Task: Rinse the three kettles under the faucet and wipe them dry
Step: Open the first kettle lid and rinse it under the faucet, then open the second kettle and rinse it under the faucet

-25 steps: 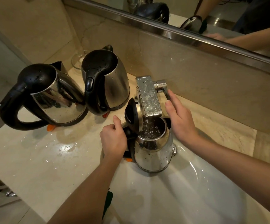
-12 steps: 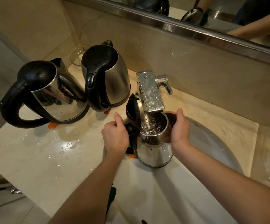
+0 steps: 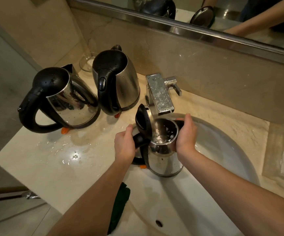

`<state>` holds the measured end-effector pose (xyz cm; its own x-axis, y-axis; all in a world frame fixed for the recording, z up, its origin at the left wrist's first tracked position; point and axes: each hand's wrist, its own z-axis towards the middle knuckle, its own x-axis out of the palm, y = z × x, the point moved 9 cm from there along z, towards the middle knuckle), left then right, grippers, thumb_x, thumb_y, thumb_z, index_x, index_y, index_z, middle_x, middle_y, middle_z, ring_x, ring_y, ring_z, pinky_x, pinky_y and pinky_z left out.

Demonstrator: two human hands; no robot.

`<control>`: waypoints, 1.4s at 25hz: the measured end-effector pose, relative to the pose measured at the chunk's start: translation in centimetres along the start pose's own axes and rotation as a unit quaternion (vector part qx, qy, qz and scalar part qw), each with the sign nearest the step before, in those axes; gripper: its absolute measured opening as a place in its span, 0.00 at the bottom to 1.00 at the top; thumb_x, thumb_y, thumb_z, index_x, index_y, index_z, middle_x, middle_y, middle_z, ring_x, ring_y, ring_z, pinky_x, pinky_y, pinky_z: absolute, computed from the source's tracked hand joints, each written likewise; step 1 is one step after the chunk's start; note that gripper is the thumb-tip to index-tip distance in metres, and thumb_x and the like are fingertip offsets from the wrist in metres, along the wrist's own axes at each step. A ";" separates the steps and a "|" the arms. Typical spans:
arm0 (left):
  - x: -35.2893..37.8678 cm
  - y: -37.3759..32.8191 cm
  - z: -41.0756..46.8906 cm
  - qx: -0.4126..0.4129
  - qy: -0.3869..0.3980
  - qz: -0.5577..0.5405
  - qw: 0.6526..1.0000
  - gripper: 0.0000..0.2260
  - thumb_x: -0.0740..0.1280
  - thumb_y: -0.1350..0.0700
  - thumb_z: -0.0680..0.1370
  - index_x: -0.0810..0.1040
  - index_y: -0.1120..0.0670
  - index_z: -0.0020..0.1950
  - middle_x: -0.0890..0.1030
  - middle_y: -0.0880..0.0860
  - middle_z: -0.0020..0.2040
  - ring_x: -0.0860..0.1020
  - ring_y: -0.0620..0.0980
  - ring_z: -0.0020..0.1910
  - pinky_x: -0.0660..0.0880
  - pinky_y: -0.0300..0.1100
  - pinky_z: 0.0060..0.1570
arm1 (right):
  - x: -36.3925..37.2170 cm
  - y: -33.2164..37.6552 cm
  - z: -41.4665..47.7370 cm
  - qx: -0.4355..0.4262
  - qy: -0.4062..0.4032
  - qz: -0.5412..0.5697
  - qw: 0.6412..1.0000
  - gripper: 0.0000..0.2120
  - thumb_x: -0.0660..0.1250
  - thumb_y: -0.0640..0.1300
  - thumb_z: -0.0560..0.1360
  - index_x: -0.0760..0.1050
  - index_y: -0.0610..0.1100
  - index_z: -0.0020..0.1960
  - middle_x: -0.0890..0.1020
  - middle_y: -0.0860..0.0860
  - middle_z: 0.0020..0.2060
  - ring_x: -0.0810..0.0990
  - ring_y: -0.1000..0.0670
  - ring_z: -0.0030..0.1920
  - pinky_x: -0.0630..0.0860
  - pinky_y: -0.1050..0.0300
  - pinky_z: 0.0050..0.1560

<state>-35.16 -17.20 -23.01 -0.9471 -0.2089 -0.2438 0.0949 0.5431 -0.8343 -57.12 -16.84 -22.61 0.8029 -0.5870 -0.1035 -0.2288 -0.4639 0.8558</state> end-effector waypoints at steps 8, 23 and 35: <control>-2.1 -2.3 -3.5 -0.011 0.069 0.006 0.998 0.23 0.56 0.46 0.83 0.67 0.56 0.31 0.70 0.56 0.26 0.69 0.50 0.20 0.66 0.39 0.24 | -2.5 1.4 -5.2 0.002 -0.039 0.033 0.999 0.23 0.54 0.62 0.78 0.79 0.48 0.40 0.84 0.47 0.41 0.82 0.45 0.47 0.76 0.47 0.55; -18.2 -13.3 -12.8 0.125 0.009 -0.067 0.990 0.22 0.59 0.39 0.76 0.74 0.55 0.31 0.80 0.59 0.32 0.81 0.59 0.39 0.79 0.61 0.50 | 2.9 18.0 -29.4 -0.291 0.002 0.015 0.957 0.19 0.49 0.60 0.82 0.69 0.55 0.66 0.72 0.66 0.55 0.68 0.66 0.55 0.62 0.63 0.59; -30.9 -13.1 -14.6 0.137 -0.097 -0.077 0.983 0.23 0.56 0.39 0.79 0.75 0.56 0.36 0.79 0.56 0.36 0.79 0.54 0.35 0.75 0.49 0.44 | 10.6 18.5 -33.1 -0.263 -0.075 -0.277 0.921 0.38 0.44 0.69 0.78 0.65 0.42 0.73 0.72 0.42 0.69 0.68 0.40 0.69 0.60 0.40 0.70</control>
<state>-11.61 -6.01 2.64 -0.8831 -0.4366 -0.1715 0.0594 0.2586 -0.9641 -34.56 -9.68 8.90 0.6225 -0.4605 -0.6328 0.5233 -0.3563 0.7740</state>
